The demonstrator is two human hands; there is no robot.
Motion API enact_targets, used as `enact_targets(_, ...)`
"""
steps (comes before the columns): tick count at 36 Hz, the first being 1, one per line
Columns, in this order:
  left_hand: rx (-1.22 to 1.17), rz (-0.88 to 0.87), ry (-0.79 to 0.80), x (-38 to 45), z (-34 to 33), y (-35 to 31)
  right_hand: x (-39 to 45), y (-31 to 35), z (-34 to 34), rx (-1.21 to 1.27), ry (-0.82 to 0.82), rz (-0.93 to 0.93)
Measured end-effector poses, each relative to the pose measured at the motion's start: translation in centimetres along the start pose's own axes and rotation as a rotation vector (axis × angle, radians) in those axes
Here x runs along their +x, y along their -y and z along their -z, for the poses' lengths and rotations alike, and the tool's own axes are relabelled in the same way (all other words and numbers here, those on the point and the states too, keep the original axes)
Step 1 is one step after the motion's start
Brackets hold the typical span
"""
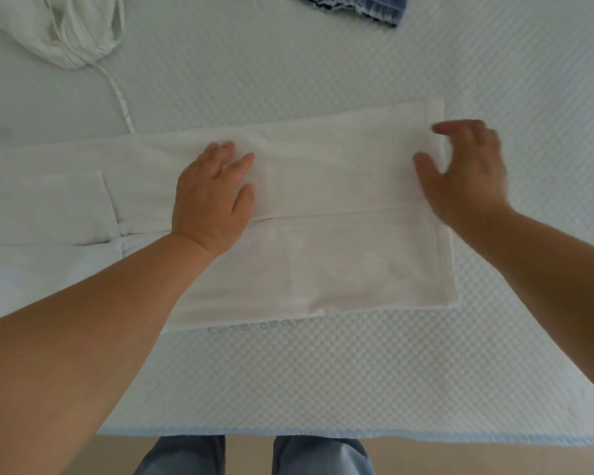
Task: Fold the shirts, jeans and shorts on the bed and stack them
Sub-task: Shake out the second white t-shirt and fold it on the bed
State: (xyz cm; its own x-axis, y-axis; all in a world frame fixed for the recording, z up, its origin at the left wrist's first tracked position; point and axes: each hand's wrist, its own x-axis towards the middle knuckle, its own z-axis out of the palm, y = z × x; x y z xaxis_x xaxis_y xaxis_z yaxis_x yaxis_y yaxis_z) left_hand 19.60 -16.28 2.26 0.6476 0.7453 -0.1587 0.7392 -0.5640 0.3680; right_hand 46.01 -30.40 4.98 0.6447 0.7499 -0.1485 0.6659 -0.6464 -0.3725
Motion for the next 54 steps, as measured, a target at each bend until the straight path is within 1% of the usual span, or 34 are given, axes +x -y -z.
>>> enact_targets(2, 0.094, 0.049, 0.113, 0.7, -1.1, 0.5, 0.2, 2.2, -1.4, -0.018, 0.064, 0.201)
enact_targets(4, 0.171, 0.072, 0.189, 1.1, -2.2, 1.2, 0.1, 3.7, -3.5, -0.101, 0.187, 0.352)
enact_targets(5, 0.199, 0.068, 0.204, 1.2, -2.6, 1.4, 0.1, 3.9, -4.7, -0.171, 0.246, 0.382)
enact_targets(6, 0.218, 0.065, 0.212, 1.4, -3.0, 1.7, 0.4, 3.6, -5.6, -0.239, 0.290, 0.370)
enact_targets(8, 0.231, 0.080, 0.207, 1.7, -3.3, 2.2, 1.3, 1.9, -6.4, -0.329, 0.301, 0.257)
enact_targets(10, 0.234, 0.119, 0.190, 2.1, -3.5, 2.5, 2.2, -0.4, -6.1, -0.376, 0.238, 0.166)
enact_targets(13, 0.237, 0.137, 0.220, 2.4, -3.4, 2.4, 2.2, -2.2, -5.2, -0.385, 0.218, 0.147)
enact_targets(15, 0.226, 0.153, 0.256, 2.6, -3.0, 2.1, 1.5, -2.3, -4.6, -0.329, 0.208, 0.110)
enact_targets(18, 0.171, 0.180, 0.272, 2.6, -2.0, 1.2, 0.0, -2.0, -3.5, -0.134, 0.098, -0.067)
enact_targets(20, 0.120, 0.129, 0.211, 1.7, -1.3, 0.3, -1.3, -1.9, -2.8, -0.038, 0.036, -0.228)
enact_targets(21, 0.100, 0.079, 0.163, 0.8, -1.2, -0.3, -1.8, -2.0, -2.5, -0.007, 0.033, -0.308)
enact_targets(23, 0.075, -0.024, 0.110, -1.2, -1.3, -1.2, -2.3, -2.3, -2.0, 0.043, 0.062, -0.442)
enact_targets(24, 0.084, -0.062, 0.126, -2.2, -1.5, -1.5, -2.4, -2.4, -1.8, 0.057, 0.093, -0.495)
enact_targets(27, 0.171, -0.066, 0.287, -3.5, -2.6, -1.1, -1.9, -2.9, -1.2, 0.079, 0.204, -0.617)
enact_targets(29, 0.198, -0.051, 0.329, -3.4, -3.1, -0.7, -1.4, -2.9, -1.1, 0.096, 0.261, -0.632)
enact_targets(33, 0.191, -0.038, 0.388, -3.0, -2.9, -1.0, -1.4, -2.3, -1.2, 0.101, 0.322, -0.565)
enact_targets(35, 0.132, -0.034, 0.391, -2.9, -2.2, -1.1, -1.9, -2.0, -1.0, 0.113, 0.316, -0.543)
enact_targets(37, 0.003, -0.020, 0.327, -3.1, -1.3, -1.1, -2.6, -1.4, -0.6, 0.155, 0.291, -0.516)
enact_targets(40, -0.200, 0.054, 0.162, -4.3, -0.1, -0.9, -3.5, 0.1, 0.3, 0.127, 0.258, -0.410)
enact_targets(42, -0.297, 0.138, 0.101, -5.4, 0.8, -0.3, -3.9, 1.8, 1.2, 0.084, 0.225, -0.326)
enact_targets(46, -0.399, 0.288, 0.013, -7.8, 2.5, 1.7, -4.8, 6.9, 2.9, 0.068, 0.204, -0.184)
enact_targets(50, -0.598, 0.518, -0.030, -9.4, 4.7, 4.5, -6.4, 14.1, 3.0, 0.126, 0.226, -0.098)
enact_targets(52, -0.742, 0.634, -0.049, -9.8, 5.7, 6.3, -7.4, 18.1, 2.1, 0.141, 0.251, -0.038)
enact_targets(54, -0.972, 0.778, -0.072, -9.9, 6.6, 8.0, -8.4, 21.8, 0.3, 0.142, 0.261, 0.034)
